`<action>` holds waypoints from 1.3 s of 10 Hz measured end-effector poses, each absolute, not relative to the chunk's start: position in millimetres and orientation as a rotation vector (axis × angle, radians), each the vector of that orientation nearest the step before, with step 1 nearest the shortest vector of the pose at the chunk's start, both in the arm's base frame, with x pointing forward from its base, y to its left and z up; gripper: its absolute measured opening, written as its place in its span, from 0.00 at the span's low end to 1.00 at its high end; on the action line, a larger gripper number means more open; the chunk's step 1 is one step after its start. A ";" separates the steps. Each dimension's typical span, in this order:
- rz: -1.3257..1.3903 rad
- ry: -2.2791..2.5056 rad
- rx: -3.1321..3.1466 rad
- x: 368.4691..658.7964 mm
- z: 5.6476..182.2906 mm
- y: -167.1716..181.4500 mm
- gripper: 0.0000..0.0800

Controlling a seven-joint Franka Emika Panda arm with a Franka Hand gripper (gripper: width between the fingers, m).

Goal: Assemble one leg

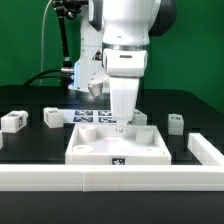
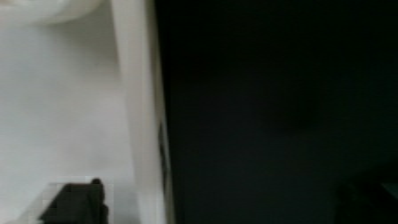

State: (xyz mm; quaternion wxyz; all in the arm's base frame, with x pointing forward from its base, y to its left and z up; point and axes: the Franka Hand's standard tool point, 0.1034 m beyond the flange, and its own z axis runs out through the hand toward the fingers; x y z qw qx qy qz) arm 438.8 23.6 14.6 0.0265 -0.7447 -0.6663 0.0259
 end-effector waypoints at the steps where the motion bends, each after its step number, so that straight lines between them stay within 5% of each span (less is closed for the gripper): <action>1: 0.082 -2.051 -2.302 440.4 9.6 22.6 0.81; 5: 0.080 -2.048 -2.303 442.1 6.3 22.4 0.78; 7: 0.080 -2.048 -2.303 442.0 6.3 22.4 0.33; 8: 0.080 -2.048 -2.303 442.0 6.3 22.4 0.33; 10: 0.073 -2.051 -2.305 443.4 7.2 22.5 0.08; 13: 0.073 -2.050 -2.306 443.5 7.1 22.3 0.08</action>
Offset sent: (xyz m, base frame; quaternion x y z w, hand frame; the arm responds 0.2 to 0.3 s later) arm 0.0096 0.0033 -0.0005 -0.0174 0.0096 0.0068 0.9998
